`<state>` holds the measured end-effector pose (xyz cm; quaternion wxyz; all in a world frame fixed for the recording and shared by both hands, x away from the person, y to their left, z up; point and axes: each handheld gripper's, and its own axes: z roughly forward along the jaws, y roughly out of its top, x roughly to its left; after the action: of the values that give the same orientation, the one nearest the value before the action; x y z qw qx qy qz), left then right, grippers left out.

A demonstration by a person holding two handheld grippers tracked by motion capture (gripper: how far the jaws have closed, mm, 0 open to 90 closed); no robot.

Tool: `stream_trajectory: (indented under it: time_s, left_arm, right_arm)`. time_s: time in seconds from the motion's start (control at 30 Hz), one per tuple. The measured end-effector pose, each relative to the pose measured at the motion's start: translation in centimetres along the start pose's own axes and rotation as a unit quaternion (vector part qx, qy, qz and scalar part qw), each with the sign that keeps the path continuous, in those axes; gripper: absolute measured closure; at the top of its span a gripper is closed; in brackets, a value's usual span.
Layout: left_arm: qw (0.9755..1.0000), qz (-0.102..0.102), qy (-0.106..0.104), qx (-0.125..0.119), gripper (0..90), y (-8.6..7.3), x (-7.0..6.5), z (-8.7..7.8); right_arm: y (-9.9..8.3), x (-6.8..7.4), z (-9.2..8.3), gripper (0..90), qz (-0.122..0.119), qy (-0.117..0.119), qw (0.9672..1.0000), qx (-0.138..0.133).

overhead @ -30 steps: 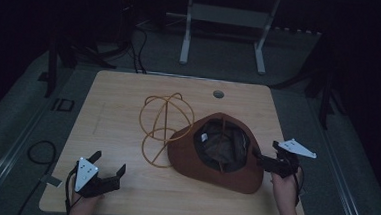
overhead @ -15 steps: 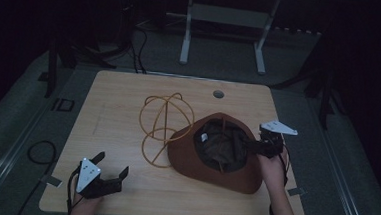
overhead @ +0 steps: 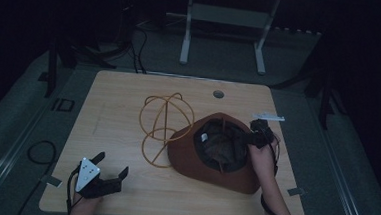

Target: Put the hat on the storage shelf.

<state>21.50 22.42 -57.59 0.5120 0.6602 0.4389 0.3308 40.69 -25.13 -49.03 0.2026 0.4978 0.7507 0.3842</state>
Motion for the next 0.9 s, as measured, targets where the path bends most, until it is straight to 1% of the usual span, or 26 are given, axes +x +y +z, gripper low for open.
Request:
stream_trajectory:
  time_s: [0.03, 0.07, 0.1, 0.13, 0.17, 0.2, 0.23, 0.27, 0.3, 0.33, 0.37, 0.43, 0.47, 0.53, 0.57, 0.6, 0.63, 0.67, 0.7, 0.73, 0.77, 0.8, 0.83, 0.9]
  left_arm:
    - [1.0, 0.001, -0.001, 0.0, 4.6, 0.0, 0.0, 0.0]
    - [1.0, 0.001, -0.001, 0.001, 4.6, 0.0, 0.0, 0.0]
    - [1.0, 0.0, -0.002, 0.002, 4.6, 0.0, 0.0, 0.0]
    - [1.0, 0.0, -0.003, 0.003, 4.6, 0.0, 0.0, 0.0]
    - [1.0, 0.002, -0.003, 0.004, 4.6, 0.0, 0.0, 0.0]
    - [1.0, 0.002, -0.003, 0.005, 4.6, 0.0, 0.0, 0.1]
    - [1.0, 0.002, -0.004, 0.005, 4.6, 0.0, 0.0, 0.1]
    - [1.0, 0.002, -0.004, 0.005, 4.7, 0.0, 0.0, 0.1]
    - [1.0, 0.003, -0.004, 0.006, 4.7, 0.0, -0.1, 0.1]
    - [1.0, 0.005, -0.004, 0.008, 4.7, -0.1, -0.1, 0.2]
    - [0.9999, 0.006, -0.003, 0.008, 4.7, -0.1, -0.1, 0.2]
    - [0.9999, 0.008, -0.003, 0.009, 4.7, -0.1, -0.1, 0.2]
    - [0.9999, 0.008, -0.004, 0.009, 4.7, -0.1, -0.2, 0.2]
    - [0.9998, 0.009, -0.002, 0.016, 4.7, 0.0, -0.2, 0.2]
    - [0.9998, 0.01, -0.001, 0.019, 4.7, 0.0, -0.2, 0.2]
    - [0.9997, 0.011, 0.001, 0.022, 4.7, 0.0, -0.2, 0.2]
    - [0.9996, 0.014, 0.002, 0.025, 5.1, 0.1, -0.3, 0.2]
    - [0.9994, 0.018, 0.005, 0.03, 5.1, 0.1, -0.3, 0.2]
    - [0.9992, 0.021, 0.005, 0.033, 6.1, 0.1, -0.4, 0.2]
    - [0.9991, 0.021, 0.001, 0.036, 6.1, 0.1, -0.4, 0.2]
    - [0.999, 0.023, -0.003, 0.039, 6.1, 0.1, -0.4, 0.2]
    - [0.9989, 0.024, -0.006, 0.04, 6.1, 0.1, -0.5, 0.1]
    - [0.9987, 0.025, -0.011, 0.042, 6.1, 0.2, -0.5, 0.1]
    - [0.9984, 0.03, -0.013, 0.046, 6.1, 0.2, -0.6, 0.1]
  right_arm:
    - [0.0, 0.0, 0.0, 15.5, 0.0, 0.0, 1.0, 0.0]
    - [0.1, -0.2, 0.3, 15.5, 0.004, 0.003, 1.0, 0.007]
    - [0.1, -0.4, 0.8, 15.1, -0.001, -0.003, 0.9999, 0.016]
    - [0.1, -0.4, 0.8, 15.1, -0.001, -0.003, 0.9999, 0.016]
    - [0.1, -0.6, 1.0, 14.9, -0.001, -0.011, 0.9997, 0.023]
    - [0.1, -0.7, 1.3, 12.8, 0.001, -0.01, 0.9994, 0.032]
    - [0.0, -0.8, 1.4, 12.2, -0.001, -0.008, 0.9994, 0.035]
    - [-0.1, -1.0, 1.6, 11.5, -0.002, -0.014, 0.9991, 0.04]
    - [-0.1, -1.1, 1.7, 11.4, 0.001, -0.018, 0.999, 0.04]
    - [-0.2, -1.4, 1.9, 11.4, 0.006, -0.017, 0.999, 0.042]
    - [-0.2, -1.4, 1.9, 11.4, 0.006, -0.017, 0.999, 0.042]
    - [-0.4, -1.5, 2.3, 11.4, 0.008, -0.031, 0.9983, 0.049]
    - [-0.5, -1.6, 2.5, 11.4, 0.009, -0.028, 0.9981, 0.054]
    - [-0.7, -1.6, 3.0, 13.0, 0.003, -0.046, 0.9971, 0.06]
    - [-0.8, -1.6, 3.2, 14.8, -0.003, -0.045, 0.9967, 0.067]
    - [-0.9, -1.6, 3.5, 19.2, -0.01, -0.049, 0.996, 0.074]
    - [-1.2, -1.6, 4.0, 32.1, -0.02, -0.05, 0.9941, 0.094]
    - [-1.2, -1.6, 4.0, 32.1, -0.02, -0.05, 0.9941, 0.094]
    - [-1.5, -1.6, 4.5, 39.1, -0.024, -0.046, 0.993, 0.106]
    - [-1.5, -1.6, 4.5, 39.1, -0.024, -0.046, 0.993, 0.106]
    - [-1.7, -1.3, 5.0, 41.8, -0.039, -0.05, 0.991, 0.118]
    - [-1.7, -1.3, 5.0, 41.8, -0.039, -0.05, 0.991, 0.118]
    - [-1.8, -1.2, 5.0, 44.4, -0.046, -0.056, 0.9905, 0.116]
    - [-1.8, -0.9, 4.9, 53.2, -0.054, -0.071, 0.9898, 0.111]
